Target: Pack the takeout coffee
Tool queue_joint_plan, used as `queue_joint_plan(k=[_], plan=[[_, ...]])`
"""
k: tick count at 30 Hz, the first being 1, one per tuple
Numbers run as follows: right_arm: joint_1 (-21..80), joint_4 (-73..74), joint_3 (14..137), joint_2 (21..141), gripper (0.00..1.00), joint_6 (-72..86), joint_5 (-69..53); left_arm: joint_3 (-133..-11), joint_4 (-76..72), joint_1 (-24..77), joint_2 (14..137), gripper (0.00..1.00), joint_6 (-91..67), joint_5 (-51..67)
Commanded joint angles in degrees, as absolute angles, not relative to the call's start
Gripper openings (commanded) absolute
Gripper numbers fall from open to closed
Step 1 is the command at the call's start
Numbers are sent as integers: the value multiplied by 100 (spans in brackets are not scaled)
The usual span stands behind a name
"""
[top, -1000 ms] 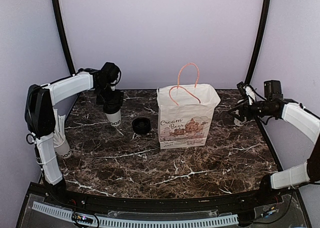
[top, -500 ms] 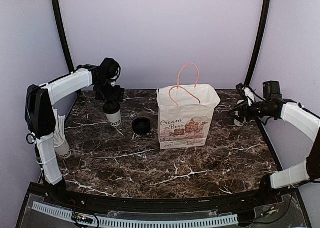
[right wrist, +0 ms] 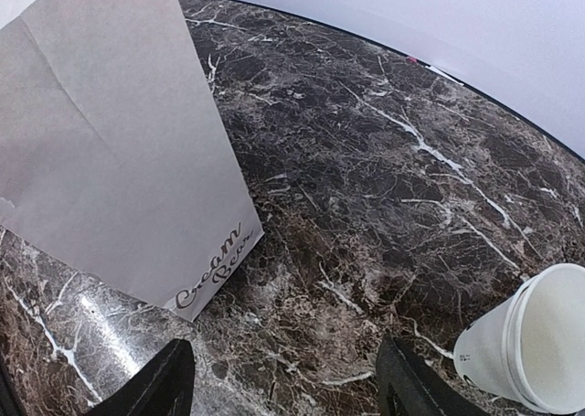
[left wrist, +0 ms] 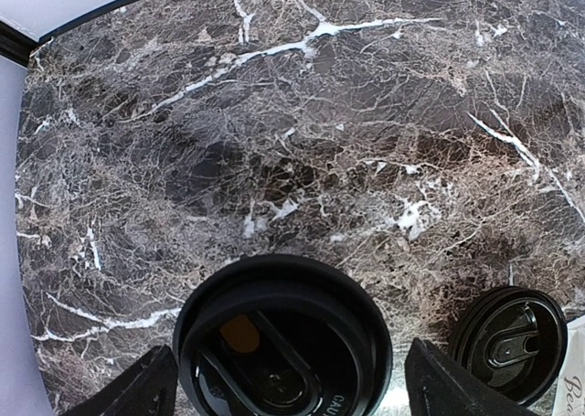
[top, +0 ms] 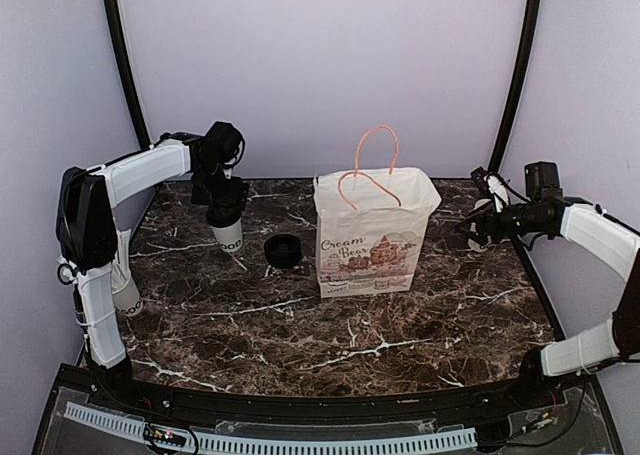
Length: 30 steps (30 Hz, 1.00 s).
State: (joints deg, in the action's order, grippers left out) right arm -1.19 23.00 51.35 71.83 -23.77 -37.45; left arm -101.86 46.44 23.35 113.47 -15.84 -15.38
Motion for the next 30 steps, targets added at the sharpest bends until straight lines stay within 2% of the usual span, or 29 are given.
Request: queue_joint_plan(k=[1,19,30], plan=[[-123,2276,5183,7218,69,-2452,-3770,-10114,4733,2287,11286,89,-1573,-1572],[-123,2305,5184,7206,70,-2462,-3797,-9945,4668,2193,11392,87,-1582,-1329],[-123,2310,5177,7176,70,-2470,-3784,-9933,4684,2180,11395,74,-1568,-1160]])
